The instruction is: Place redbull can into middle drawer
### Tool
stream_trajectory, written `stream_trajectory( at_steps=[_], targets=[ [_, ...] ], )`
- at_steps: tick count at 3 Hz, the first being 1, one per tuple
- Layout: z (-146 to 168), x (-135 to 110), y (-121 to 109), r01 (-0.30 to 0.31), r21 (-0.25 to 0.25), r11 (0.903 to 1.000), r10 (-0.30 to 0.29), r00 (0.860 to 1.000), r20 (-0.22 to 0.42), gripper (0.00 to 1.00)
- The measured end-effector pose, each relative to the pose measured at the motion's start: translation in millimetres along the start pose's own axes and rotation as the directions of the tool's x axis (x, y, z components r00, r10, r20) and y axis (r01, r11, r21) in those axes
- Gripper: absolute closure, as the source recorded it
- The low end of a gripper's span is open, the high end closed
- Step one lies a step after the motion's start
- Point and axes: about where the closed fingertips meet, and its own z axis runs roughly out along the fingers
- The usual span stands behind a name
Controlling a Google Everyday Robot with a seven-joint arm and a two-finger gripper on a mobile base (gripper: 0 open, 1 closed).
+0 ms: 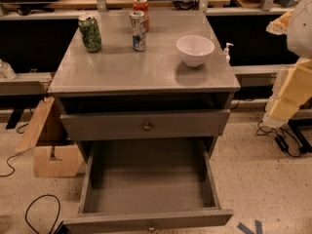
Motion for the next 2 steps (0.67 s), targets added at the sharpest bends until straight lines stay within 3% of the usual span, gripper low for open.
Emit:
stream_trajectory(
  at_steps=[2],
  targets=[
    [2.2,-1.6,-8.0,-0.004,0.025,0.9997,0.004,0.999,0.033,0.00]
  ],
)
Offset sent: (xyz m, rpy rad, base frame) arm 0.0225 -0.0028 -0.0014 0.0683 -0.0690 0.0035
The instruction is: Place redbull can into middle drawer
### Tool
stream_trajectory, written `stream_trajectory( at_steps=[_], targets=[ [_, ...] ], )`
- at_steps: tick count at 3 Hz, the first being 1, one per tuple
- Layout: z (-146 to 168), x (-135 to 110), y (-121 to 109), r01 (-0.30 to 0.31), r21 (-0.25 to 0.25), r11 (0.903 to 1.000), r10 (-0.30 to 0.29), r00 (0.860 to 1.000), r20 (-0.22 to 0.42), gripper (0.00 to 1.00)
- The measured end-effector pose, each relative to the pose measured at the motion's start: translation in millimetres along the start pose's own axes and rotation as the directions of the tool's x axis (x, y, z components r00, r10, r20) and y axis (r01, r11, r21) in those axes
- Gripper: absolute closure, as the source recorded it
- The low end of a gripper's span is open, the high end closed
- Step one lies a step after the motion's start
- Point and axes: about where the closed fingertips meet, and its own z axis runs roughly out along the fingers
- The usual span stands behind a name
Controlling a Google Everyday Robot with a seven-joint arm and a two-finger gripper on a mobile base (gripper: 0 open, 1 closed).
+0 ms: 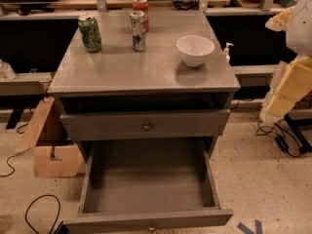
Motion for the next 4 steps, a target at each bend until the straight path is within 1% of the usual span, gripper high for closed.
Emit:
stream_trajectory(
  at_steps=[1,2,3,4],
  targets=[
    [14,-1,-26,-0.015,0.041,0.9990,0.011,0.994,0.106,0.00],
    [41,-16,-68,-0.059,0.103,0.9929,0.026,0.955,0.297,0.00],
    [70,-44,-119,-0.149,0.170,0.9741,0.039,0.853,0.520,0.00],
    [90,-51,-136,-0.256,0.182,0.9493,0.094,0.784,0.614,0.00]
  ],
)
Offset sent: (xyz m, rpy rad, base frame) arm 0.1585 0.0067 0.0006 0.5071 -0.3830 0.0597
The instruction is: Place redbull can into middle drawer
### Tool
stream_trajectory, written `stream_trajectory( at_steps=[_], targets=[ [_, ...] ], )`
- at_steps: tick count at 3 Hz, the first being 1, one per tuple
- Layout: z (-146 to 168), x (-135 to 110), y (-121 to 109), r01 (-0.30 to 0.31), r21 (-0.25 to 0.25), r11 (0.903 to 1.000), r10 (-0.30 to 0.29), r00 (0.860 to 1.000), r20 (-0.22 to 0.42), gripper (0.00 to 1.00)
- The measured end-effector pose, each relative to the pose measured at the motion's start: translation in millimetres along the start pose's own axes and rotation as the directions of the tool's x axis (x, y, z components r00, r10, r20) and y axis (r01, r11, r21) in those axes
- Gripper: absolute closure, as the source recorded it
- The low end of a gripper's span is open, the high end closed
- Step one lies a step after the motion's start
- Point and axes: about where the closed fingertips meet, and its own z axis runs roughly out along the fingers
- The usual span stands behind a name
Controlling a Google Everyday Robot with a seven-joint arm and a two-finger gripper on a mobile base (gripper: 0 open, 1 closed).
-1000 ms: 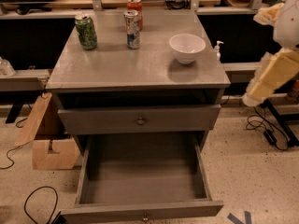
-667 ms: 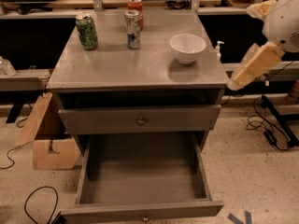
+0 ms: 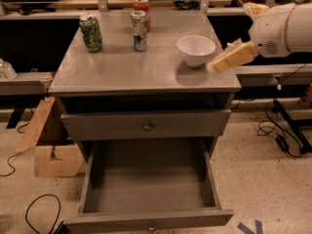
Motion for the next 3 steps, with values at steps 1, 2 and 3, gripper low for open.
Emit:
stream_trajectory(
  at_steps=[1,2,3],
  targets=[
    [10,-10,-6,-0.006,0.018,0.9998,0.005,0.999,0.033,0.00],
    [40,-14,-7,-0.017,-0.022,0.9996,0.019,0.997,0.073,0.00],
    [103,-26,-13,-0.065,-0.069,0.9955,0.074,0.987,0.140,0.00]
  ],
)
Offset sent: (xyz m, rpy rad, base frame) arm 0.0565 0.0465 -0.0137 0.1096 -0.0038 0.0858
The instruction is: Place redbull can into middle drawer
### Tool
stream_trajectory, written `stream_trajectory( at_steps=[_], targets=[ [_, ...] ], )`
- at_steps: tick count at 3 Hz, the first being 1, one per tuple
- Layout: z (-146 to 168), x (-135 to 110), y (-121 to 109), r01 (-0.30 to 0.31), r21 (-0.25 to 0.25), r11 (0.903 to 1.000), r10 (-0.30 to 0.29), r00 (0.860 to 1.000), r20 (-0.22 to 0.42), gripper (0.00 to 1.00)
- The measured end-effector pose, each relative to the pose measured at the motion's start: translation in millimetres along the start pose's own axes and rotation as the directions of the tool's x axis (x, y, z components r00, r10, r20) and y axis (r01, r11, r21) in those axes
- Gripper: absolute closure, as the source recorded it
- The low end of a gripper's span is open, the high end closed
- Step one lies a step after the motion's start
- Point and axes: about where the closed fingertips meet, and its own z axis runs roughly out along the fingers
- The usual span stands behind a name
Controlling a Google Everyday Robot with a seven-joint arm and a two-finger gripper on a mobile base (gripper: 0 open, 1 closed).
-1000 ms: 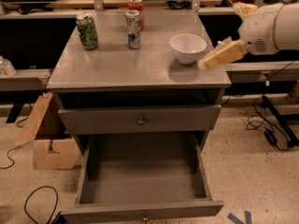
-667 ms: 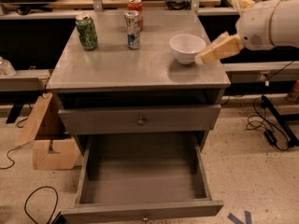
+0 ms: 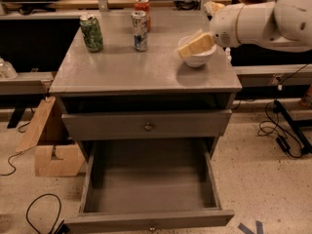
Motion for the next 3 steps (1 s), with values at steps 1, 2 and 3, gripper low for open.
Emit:
stream_trajectory(
  at_steps=[1,2,3],
  targets=[
    [92,1,-5,-0.050,-0.063,0.9967,0.052,0.998,0.038,0.00],
    [148,6,-7,-0.090,-0.075,0.9931,0.095,0.994,0.061,0.00],
    [193,10,-17,-0.116,-0.051,0.9919,0.120,0.989,0.084,0.00]
  ],
)
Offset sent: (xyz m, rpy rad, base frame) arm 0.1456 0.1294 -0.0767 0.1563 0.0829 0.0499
